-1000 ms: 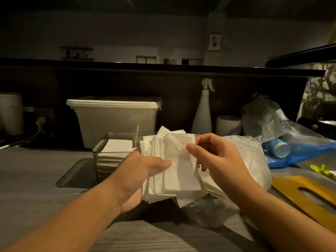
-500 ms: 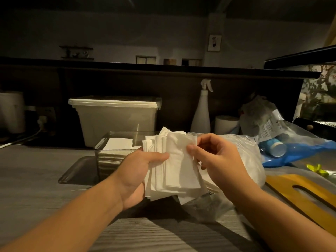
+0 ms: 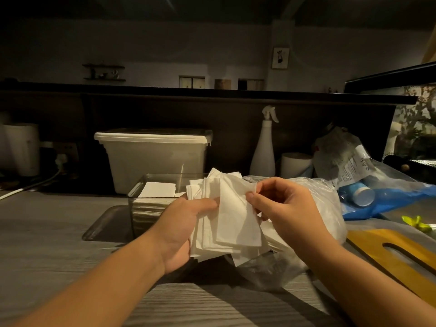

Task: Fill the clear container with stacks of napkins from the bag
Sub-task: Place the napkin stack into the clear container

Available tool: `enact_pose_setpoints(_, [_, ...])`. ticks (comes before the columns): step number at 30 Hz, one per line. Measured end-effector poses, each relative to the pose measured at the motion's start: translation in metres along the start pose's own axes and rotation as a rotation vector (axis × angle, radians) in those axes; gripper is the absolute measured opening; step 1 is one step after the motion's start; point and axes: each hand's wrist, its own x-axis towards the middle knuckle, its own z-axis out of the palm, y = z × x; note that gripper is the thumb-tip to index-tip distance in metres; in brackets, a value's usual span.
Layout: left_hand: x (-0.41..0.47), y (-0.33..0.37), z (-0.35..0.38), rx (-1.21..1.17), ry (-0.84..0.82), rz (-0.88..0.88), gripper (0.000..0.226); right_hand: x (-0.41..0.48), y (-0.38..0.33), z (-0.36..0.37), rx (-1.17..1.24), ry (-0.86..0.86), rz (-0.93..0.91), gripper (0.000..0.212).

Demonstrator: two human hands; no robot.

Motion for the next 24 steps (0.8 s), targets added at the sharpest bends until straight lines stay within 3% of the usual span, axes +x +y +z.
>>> enact_pose_setpoints(12, [0.005, -0.002, -0.005, -0.025, -0.003, 0.004, 0.04, 0.002, -0.001, -0.003, -0.017, 0.029, 0.002, 0.005])
enact_pose_setpoints(18, [0.009, -0.004, -0.007, -0.033, 0.03, 0.017, 0.04, 0.004, -0.003, -0.007, 0.048, 0.05, 0.005, 0.003])
enact_pose_setpoints(24, [0.009, -0.001, -0.008, -0.041, 0.039, 0.021, 0.027, 0.004, -0.008, -0.01, 0.174, -0.087, 0.052, 0.004])
